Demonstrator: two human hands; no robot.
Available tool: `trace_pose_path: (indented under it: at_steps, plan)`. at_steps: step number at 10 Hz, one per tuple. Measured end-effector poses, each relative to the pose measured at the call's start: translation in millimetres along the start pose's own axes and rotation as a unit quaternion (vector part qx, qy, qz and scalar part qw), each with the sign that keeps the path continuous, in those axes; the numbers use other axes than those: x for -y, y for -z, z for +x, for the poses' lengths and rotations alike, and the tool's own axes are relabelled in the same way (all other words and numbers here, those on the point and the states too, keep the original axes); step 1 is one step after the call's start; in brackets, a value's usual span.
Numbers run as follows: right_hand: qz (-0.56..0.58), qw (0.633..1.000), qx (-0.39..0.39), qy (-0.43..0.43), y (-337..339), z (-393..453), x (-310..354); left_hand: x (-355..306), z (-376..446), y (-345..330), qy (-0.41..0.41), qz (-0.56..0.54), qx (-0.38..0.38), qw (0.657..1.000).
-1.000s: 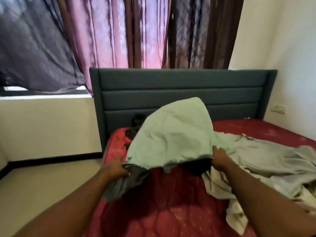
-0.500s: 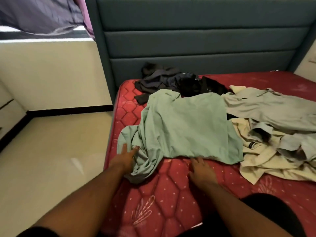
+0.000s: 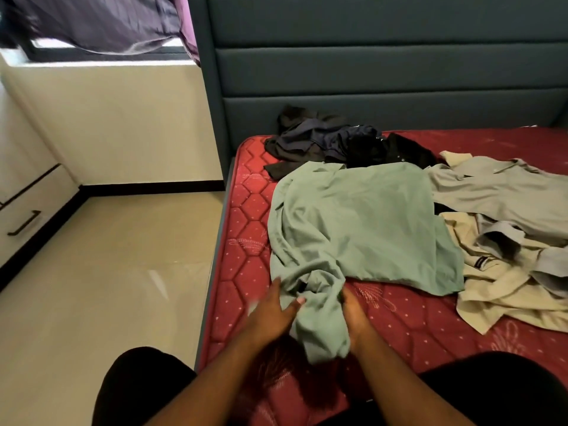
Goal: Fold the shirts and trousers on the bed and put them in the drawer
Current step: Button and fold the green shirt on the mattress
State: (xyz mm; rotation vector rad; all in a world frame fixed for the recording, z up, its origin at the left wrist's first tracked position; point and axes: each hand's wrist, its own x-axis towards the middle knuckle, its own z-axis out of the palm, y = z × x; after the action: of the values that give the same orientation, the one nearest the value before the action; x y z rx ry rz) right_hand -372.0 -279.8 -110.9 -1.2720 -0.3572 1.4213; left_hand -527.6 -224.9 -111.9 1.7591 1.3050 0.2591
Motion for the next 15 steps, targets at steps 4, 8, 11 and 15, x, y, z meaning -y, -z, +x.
trace_pose_path:
  at_steps: [4,8,11,15]
  plan:
    - [-0.277,0.955,-0.024,0.101,48.6,36.5,-25.5,26.2,56.5,-1.8,0.174,-0.242,-0.106,0.949]
    - [-0.533,0.845,0.011,0.039,75.4,50.4,5.9,37.2,94.8,63.5,0.171,-0.447,-0.181,0.859]
    - [-0.632,0.740,-0.171,0.157,122.1,71.9,19.5,70.6,97.7,90.1,0.101,0.165,-0.405,0.893]
    - [-0.552,0.746,-0.372,-0.024,236.9,67.9,63.9,-1.6,121.9,-44.8,-0.109,0.466,0.034,0.877]
